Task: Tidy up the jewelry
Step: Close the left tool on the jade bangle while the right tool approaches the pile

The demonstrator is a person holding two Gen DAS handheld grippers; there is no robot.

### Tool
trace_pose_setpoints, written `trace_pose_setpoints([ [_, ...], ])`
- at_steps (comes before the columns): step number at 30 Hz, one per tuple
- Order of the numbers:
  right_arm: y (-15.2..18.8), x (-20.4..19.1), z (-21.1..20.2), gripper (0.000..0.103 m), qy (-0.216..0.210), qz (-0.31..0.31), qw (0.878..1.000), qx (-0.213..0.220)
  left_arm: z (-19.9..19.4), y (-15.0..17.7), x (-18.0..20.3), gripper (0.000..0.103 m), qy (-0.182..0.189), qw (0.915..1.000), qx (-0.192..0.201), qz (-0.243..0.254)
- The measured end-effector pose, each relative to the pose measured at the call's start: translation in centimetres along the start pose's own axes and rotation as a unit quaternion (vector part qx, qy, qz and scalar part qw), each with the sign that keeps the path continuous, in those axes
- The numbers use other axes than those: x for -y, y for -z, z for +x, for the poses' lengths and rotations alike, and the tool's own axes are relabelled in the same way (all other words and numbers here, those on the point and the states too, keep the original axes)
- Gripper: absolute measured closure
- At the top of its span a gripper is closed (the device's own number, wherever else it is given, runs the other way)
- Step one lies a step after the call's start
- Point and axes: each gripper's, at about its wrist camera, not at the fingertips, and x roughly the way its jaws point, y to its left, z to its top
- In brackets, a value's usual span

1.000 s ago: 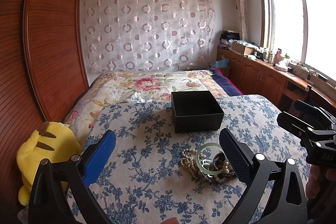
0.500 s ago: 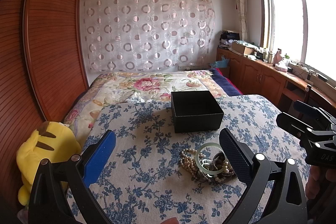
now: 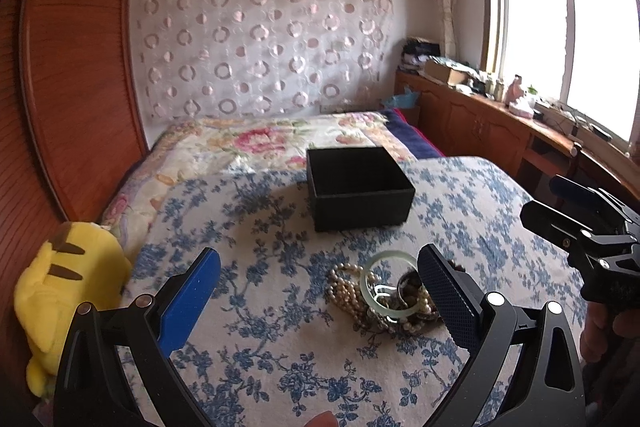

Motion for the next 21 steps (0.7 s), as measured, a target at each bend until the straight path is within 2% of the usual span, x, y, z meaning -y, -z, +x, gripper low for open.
trace_pose_setpoints([
  [1, 0.1, 0.1, 0.5, 0.006, -0.005, 0.000, 1.000, -0.003, 0.5, 0.1, 0.0, 0.008, 0.005, 1.0000, -0.006, 0.000],
  [4, 0.5, 0.5, 0.8, 0.017, -0.017, 0.001, 1.000, -0.024, 1.9, 0.5, 0.1, 0.008, 0.026, 0.9994, -0.024, 0.004],
  [6, 1.3, 1.0, 1.8, 0.028, -0.027, -0.002, 0.999, -0.043, 2.7, 0.8, 0.3, 0.008, 0.034, 0.9988, -0.034, 0.008],
  [9, 2.0, 1.0, 2.4, 0.034, -0.036, -0.012, 0.997, -0.061, 3.9, 1.3, 0.6, 0.008, 0.050, 0.9974, -0.049, 0.017],
  [13, 3.0, 1.0, 3.1, 0.040, -0.043, -0.024, 0.995, -0.081, 5.6, 1.7, 0.8, 0.017, 0.065, 0.9952, -0.069, 0.023],
  [14, 3.2, 0.9, 3.2, 0.042, -0.046, -0.026, 0.995, -0.084, 6.0, 1.7, 0.9, 0.026, 0.068, 0.9945, -0.075, 0.026],
  [15, 3.4, 0.9, 3.3, 0.044, -0.048, -0.028, 0.995, -0.088, 6.4, 1.7, 1.0, 0.031, 0.072, 0.9937, -0.081, 0.028],
  [17, 3.7, 0.9, 3.8, 0.047, -0.051, -0.031, 0.994, -0.094, 7.1, 1.7, 1.0, 0.034, 0.079, 0.9924, -0.090, 0.030],
  [21, 4.1, 1.0, 4.3, 0.053, -0.057, -0.033, 0.992, -0.104, 8.7, 1.4, 1.2, 0.047, 0.094, 0.9893, -0.107, 0.033],
])
